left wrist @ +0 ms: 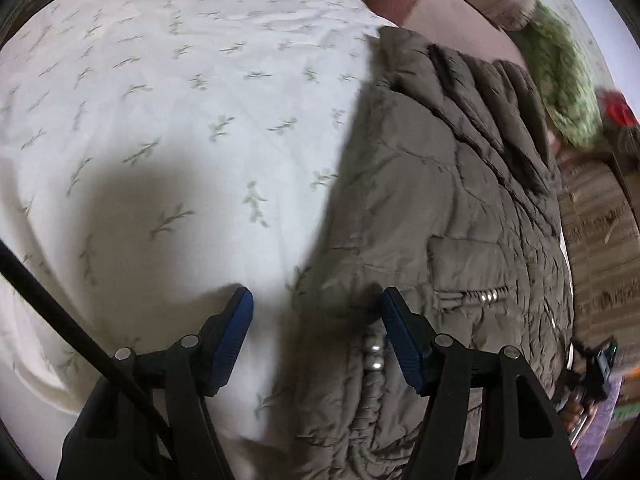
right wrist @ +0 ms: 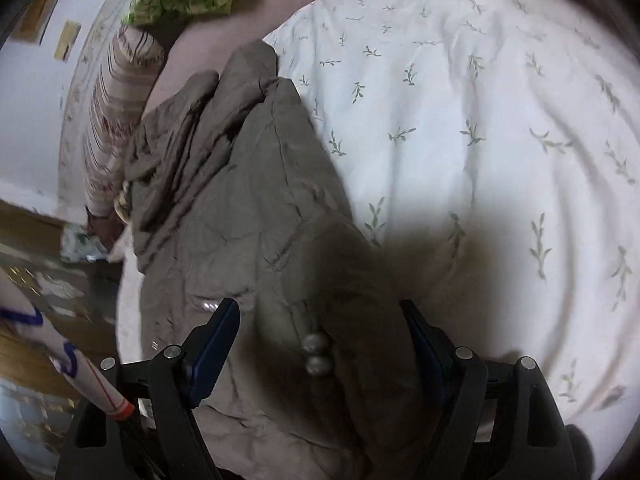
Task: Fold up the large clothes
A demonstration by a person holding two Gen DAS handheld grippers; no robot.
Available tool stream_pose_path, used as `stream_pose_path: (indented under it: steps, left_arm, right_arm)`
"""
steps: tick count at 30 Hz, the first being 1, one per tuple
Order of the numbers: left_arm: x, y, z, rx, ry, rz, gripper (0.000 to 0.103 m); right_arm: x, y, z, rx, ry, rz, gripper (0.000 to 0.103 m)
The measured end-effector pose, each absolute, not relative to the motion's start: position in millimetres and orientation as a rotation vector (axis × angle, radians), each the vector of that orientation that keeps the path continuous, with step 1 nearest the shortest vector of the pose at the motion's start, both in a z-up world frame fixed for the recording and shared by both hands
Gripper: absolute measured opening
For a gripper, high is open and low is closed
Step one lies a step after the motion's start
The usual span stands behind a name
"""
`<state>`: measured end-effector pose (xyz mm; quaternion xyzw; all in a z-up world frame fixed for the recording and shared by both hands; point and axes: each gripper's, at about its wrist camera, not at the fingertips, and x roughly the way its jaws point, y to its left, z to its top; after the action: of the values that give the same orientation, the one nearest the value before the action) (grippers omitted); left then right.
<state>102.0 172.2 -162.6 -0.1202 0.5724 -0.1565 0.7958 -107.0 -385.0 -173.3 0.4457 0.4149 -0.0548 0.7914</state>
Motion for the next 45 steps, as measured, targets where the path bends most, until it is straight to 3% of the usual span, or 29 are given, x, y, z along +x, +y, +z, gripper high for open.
stream_pose_path:
  steps: [4, 11, 16, 20, 33, 37, 38, 39, 41, 45]
  left_arm:
    - [85.5, 160.7, -172.3, -0.359, 1.298, -0.507, 0.064]
    - [36.3, 136.2, -166.4, -0.255, 1.246, -0.578, 0.064]
    - [23.7, 137.8, -177.9, -0.265, 1.247, -0.602, 0.064]
    - [22.9, 149.8, -181.2, -0.338, 1.235, -0.614, 0.054]
    - [9.4, 139.2, -181.2, -0.282, 1.220, -0.506, 0.052]
    - [4.1, 129.3, -169.2, -0.176, 1.199, -0.427, 0.028]
    - [4.4, 129.0, -166.1, -0.172, 1.196, -0.422, 0.023]
    - [3.8, 130.0, -158.6, -0.180, 1.186, -0.418, 0.022]
    - [-1.0, 133.5, -143.4, -0.191, 1.152, -0.417, 0.019]
    - [-18.2, 144.0, -108.8, -0.190, 1.067, -0.430, 0.017]
  right_arm:
    - [-109.8, -380.8, -172.1, 1.001, 0.875, -0.005, 0.085]
    - [-133.9, -369.8, -173.9, 1.060, 0.873, 0.069, 0.081]
    - [-148.3, -356.7, -174.3, 1.023, 0.905, 0.050, 0.070]
    - [-154.3, -344.0, -172.6, 0.998, 0.913, 0.081, 0.060]
    - [-155.0, -303.9, -181.4, 0.881, 0.952, 0.051, 0.048]
    - [-151.9, -305.2, -185.7, 0.903, 0.946, 0.035, 0.046]
    - [-151.8, -305.7, -186.2, 0.908, 0.945, 0.015, 0.034]
    - [-151.1, -305.9, -184.9, 0.906, 0.947, -0.001, 0.024]
    - [-153.0, -306.8, -177.2, 0.917, 0.926, 0.006, 0.018]
    - [-169.4, -311.6, -150.5, 0.928, 0.846, 0.031, 0.015]
